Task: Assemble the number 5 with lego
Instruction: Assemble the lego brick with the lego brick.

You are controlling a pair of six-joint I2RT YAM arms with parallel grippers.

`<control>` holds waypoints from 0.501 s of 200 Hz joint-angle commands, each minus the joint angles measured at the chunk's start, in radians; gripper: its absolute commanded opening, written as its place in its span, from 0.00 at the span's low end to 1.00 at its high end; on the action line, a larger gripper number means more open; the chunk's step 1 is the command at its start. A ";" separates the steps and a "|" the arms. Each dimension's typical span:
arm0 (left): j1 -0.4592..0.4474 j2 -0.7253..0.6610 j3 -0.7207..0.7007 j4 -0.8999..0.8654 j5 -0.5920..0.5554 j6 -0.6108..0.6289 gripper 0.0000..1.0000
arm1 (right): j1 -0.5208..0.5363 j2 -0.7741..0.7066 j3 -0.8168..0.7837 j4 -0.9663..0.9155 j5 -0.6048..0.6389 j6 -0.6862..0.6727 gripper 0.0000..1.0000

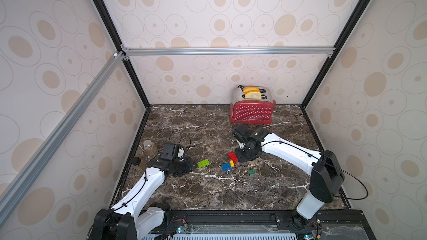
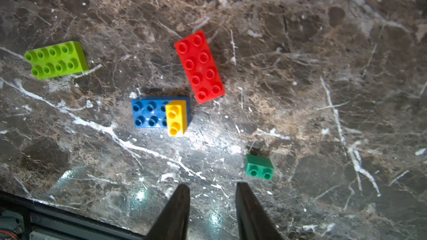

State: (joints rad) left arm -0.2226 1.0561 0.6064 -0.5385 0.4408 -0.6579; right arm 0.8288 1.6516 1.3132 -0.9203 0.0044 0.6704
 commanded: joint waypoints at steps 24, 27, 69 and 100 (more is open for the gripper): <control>-0.007 -0.002 0.023 -0.020 -0.043 -0.001 0.53 | -0.105 -0.138 -0.207 0.051 -0.120 -0.017 0.45; -0.006 0.000 0.020 -0.020 -0.045 -0.003 0.52 | -0.113 -0.147 -0.222 0.056 -0.133 -0.017 0.45; -0.006 0.017 0.005 0.005 -0.047 -0.022 0.52 | -0.209 -0.203 -0.358 0.115 -0.312 -0.033 0.51; -0.007 0.032 0.004 0.006 -0.047 -0.018 0.52 | -0.229 -0.203 -0.418 0.161 -0.418 -0.026 0.51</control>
State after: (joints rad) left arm -0.2237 1.0748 0.6060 -0.5358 0.4088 -0.6670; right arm 0.6071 1.4590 0.9295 -0.8024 -0.2924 0.6487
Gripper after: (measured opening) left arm 0.522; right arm 0.513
